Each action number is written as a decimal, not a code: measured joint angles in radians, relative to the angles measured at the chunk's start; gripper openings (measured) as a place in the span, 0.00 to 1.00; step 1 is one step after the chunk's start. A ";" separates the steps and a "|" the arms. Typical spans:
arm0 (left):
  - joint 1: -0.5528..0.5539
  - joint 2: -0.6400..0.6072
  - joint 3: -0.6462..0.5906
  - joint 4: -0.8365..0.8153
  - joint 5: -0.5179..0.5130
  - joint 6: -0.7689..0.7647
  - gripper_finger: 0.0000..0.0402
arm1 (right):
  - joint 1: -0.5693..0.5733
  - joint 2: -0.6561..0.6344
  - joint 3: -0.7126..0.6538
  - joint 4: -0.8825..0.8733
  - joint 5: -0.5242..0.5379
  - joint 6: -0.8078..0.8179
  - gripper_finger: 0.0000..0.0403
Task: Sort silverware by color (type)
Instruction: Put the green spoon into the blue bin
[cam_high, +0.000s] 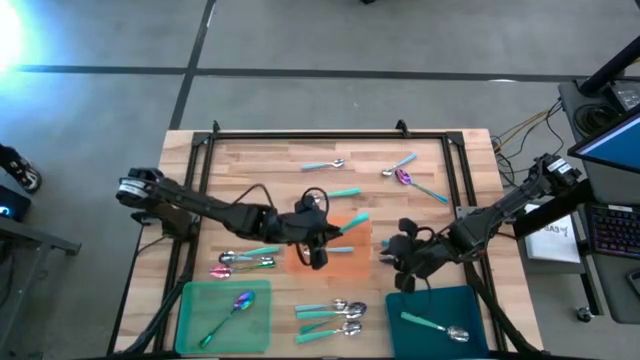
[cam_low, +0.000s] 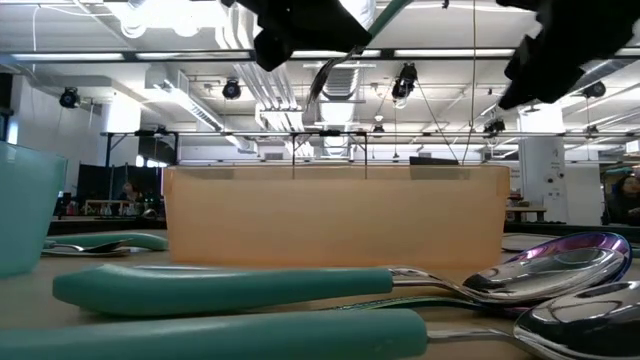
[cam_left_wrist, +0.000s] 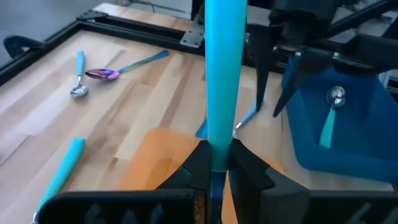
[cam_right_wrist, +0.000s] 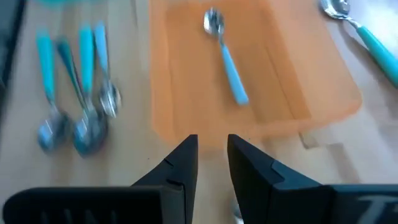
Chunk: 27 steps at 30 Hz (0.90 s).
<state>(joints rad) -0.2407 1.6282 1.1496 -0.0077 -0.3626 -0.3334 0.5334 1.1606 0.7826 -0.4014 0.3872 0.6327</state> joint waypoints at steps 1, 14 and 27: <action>-0.009 0.003 0.000 0.007 -0.020 -0.001 0.04 | -0.004 0.000 0.000 0.029 0.003 0.032 0.20; -0.054 0.058 -0.001 0.018 -0.057 -0.028 0.04 | -0.019 -0.002 0.000 0.510 0.007 0.004 0.20; -0.068 0.070 -0.001 0.085 -0.127 -0.035 0.04 | -0.090 -0.005 0.000 0.519 0.030 0.028 0.20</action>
<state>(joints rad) -0.3085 1.6978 1.1484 0.0776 -0.4900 -0.3680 0.4430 1.1561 0.7822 0.1173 0.4170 0.6607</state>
